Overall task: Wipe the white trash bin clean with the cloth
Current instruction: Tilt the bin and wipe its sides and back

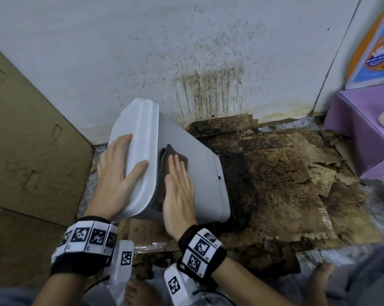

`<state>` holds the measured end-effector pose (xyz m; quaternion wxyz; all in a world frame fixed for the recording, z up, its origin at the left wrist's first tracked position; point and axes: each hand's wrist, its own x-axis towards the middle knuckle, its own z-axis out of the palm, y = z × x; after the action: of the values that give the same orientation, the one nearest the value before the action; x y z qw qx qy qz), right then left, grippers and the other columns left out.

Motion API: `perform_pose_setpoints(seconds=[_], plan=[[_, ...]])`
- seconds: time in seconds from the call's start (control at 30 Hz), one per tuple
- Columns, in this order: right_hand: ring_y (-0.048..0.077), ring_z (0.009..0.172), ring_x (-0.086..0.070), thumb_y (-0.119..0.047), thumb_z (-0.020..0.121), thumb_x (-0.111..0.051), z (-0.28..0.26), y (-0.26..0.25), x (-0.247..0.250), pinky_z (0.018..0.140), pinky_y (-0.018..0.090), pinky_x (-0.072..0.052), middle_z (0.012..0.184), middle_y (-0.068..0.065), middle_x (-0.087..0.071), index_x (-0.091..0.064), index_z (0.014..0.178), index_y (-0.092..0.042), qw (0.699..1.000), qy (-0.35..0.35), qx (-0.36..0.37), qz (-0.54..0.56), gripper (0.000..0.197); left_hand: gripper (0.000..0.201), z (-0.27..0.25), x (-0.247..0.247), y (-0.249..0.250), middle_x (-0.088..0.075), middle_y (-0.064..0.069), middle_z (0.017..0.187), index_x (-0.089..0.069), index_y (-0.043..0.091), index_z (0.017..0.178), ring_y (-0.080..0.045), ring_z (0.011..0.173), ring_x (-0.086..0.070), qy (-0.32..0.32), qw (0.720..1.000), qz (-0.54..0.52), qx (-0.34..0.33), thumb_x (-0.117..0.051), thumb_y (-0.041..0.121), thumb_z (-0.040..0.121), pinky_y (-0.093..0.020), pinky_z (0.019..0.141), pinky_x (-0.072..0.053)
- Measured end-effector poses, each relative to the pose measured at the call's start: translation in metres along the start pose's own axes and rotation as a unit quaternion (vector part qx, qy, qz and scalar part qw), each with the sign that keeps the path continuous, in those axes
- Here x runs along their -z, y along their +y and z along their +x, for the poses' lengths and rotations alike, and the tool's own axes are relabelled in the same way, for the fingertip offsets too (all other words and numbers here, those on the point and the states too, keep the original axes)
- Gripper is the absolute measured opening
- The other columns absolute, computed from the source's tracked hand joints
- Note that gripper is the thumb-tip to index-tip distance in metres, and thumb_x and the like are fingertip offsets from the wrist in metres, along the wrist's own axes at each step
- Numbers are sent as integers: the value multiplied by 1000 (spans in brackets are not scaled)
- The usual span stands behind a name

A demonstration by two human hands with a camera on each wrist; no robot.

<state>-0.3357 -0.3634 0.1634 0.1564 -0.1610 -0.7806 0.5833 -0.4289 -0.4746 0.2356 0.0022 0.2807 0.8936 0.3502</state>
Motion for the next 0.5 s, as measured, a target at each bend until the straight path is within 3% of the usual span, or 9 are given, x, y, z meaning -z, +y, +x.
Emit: perform_pose_setpoints(seconds=[0.1, 0.23, 0.37, 0.5], plan=[[-7, 152, 4, -35, 107, -11, -2, 4, 0, 128, 37, -4, 168, -20, -6, -11, 161, -33, 999, 10, 53, -2, 54, 76, 0, 0, -2, -30, 10, 158, -30, 31, 155, -9, 144, -21, 4, 1000, -1, 0, -42, 66, 88, -46, 119, -19], [2, 155, -10, -34, 107, -14, -2, 46, 13, 126, 41, -17, 168, -16, -16, -21, 161, -30, 994, 35, 94, -43, 54, 75, -1, 1, -2, -31, 12, 156, -31, 33, 154, -7, 141, -22, 5, 1000, -7, 1, -43, 65, 87, -42, 117, -20], [0, 154, -11, -40, 105, -9, -4, 95, 26, 127, 37, -17, 167, -16, -18, -23, 160, -29, 996, 61, 42, -44, 58, 75, 0, 2, 0, -32, 13, 156, -33, 35, 153, -6, 140, -22, 5, 1000, -23, 8, -45, 66, 85, -45, 118, -20], [-6, 153, -6, -43, 104, -10, -8, 139, 36, 128, 37, -10, 166, -20, -13, -19, 157, -35, 994, 85, -61, -15, 54, 74, -1, 2, 1, -32, 13, 156, -32, 36, 152, -7, 142, -22, 4, 1000, -24, 7, -46, 66, 86, -50, 119, -21]])
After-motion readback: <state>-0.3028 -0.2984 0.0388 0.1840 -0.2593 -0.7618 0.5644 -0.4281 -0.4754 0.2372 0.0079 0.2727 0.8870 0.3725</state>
